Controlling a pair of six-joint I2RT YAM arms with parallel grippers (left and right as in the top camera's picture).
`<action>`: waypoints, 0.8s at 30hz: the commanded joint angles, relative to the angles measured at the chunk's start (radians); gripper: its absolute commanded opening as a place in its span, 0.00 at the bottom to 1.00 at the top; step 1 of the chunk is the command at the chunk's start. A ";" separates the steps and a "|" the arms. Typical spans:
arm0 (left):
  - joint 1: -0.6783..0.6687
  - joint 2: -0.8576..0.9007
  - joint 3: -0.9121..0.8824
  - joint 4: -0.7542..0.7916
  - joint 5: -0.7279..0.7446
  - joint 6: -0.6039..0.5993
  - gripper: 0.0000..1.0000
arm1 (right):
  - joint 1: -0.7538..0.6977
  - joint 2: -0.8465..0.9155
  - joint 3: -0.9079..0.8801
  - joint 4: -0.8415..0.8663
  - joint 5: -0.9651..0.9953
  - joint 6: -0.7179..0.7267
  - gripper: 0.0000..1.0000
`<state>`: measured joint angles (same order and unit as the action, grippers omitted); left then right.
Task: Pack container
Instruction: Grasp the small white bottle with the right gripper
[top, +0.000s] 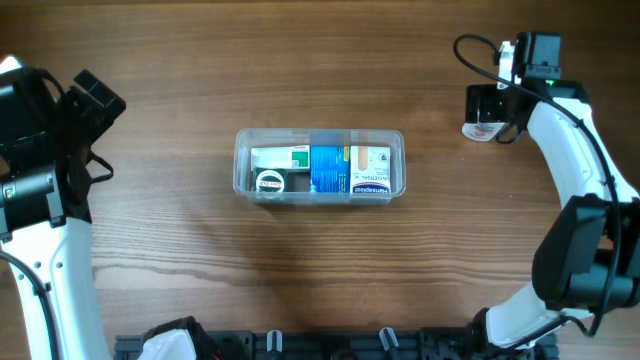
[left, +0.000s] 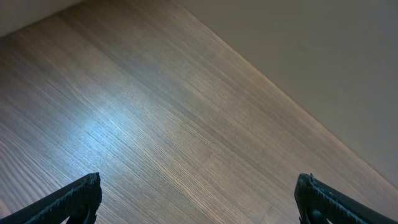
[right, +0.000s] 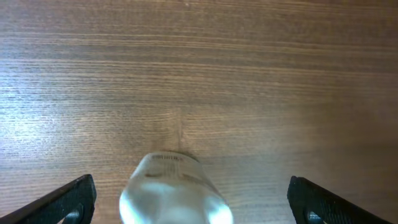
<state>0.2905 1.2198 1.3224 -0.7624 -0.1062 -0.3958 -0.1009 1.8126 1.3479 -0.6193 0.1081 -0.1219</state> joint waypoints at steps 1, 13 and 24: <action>0.007 0.003 0.000 0.002 0.005 -0.009 1.00 | 0.001 0.052 0.000 0.010 -0.032 -0.039 1.00; 0.007 0.003 0.000 0.002 0.005 -0.009 1.00 | 0.002 0.063 0.000 -0.142 -0.172 0.134 0.95; 0.007 0.003 0.000 0.002 0.005 -0.009 1.00 | 0.002 0.063 0.000 -0.012 -0.103 0.263 0.99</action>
<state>0.2905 1.2201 1.3224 -0.7628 -0.1062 -0.3954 -0.1009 1.8542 1.3476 -0.6594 0.0364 0.0868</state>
